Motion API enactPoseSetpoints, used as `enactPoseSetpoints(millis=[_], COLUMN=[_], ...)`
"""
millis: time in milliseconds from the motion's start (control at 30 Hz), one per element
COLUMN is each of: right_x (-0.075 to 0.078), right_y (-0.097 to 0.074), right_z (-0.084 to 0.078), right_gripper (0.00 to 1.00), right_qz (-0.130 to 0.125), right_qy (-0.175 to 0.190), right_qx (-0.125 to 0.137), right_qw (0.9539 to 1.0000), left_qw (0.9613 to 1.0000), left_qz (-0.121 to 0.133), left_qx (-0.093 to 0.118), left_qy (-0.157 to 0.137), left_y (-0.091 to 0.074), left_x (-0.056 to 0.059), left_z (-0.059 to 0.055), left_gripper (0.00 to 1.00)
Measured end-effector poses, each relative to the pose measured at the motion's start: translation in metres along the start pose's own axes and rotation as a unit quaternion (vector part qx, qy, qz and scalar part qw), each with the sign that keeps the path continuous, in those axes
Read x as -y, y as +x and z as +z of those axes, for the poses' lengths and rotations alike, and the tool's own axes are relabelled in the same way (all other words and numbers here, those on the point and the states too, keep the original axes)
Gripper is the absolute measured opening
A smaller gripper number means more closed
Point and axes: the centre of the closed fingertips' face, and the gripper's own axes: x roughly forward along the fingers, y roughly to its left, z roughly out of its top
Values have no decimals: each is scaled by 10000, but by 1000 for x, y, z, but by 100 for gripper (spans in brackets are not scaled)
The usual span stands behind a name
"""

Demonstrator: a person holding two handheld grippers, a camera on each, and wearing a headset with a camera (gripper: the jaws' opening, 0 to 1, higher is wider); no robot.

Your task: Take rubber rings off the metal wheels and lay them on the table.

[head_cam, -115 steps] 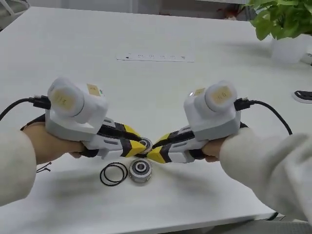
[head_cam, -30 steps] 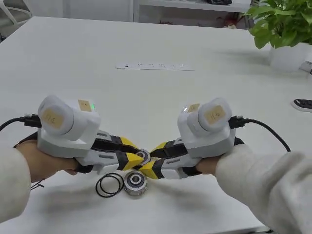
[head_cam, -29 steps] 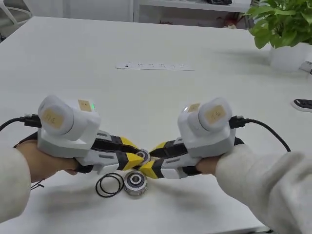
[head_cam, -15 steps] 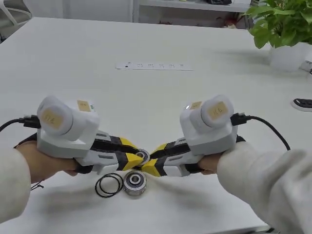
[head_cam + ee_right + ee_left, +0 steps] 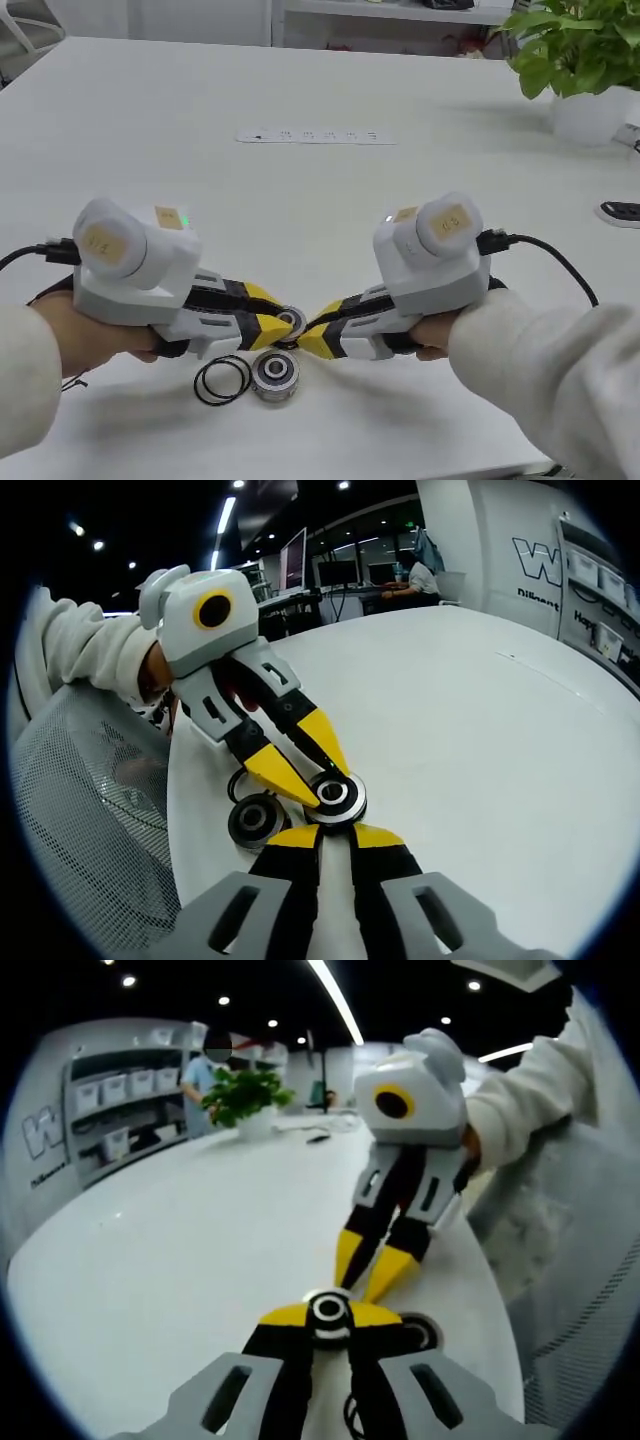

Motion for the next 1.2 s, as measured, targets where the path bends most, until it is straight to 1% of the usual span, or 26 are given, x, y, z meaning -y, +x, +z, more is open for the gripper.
enactPoseSetpoints(millis=[367,400,433,467,600,833,1000,1200], right_x=[0,5,2,2,3,6,7,7], right_y=[-1,-1,0,0,0,-1,-2,-3], right_z=[-1,-1,-1,-1,-1,-1,-1,-1], right_gripper=[3,0,0,0,0,0,0,0], right_qz=[-22,-143,-63,-80,-102,-232,-256,-267], right_qy=[67,14,23,80,75,305,431,372], right_qx=[-6,-18,-8,-8,-22,-47,-39,-53], right_qw=[10000,9999,10000,9999,9999,9993,9987,9989], left_qw=[10000,10000,10000,10000,10000,10000,10000,10000], left_qz=[11,8,9,11,4,22,23,11], left_qx=[11,12,12,12,13,16,13,11], left_qy=[-11,-12,-11,-10,-5,1,20,40], left_y=[0,0,0,0,0,-1,-1,-1], left_x=[0,0,0,0,0,0,0,1], left_z=[0,0,0,0,0,0,0,0], left_gripper=[13,13,13,13,13,13,13,13])
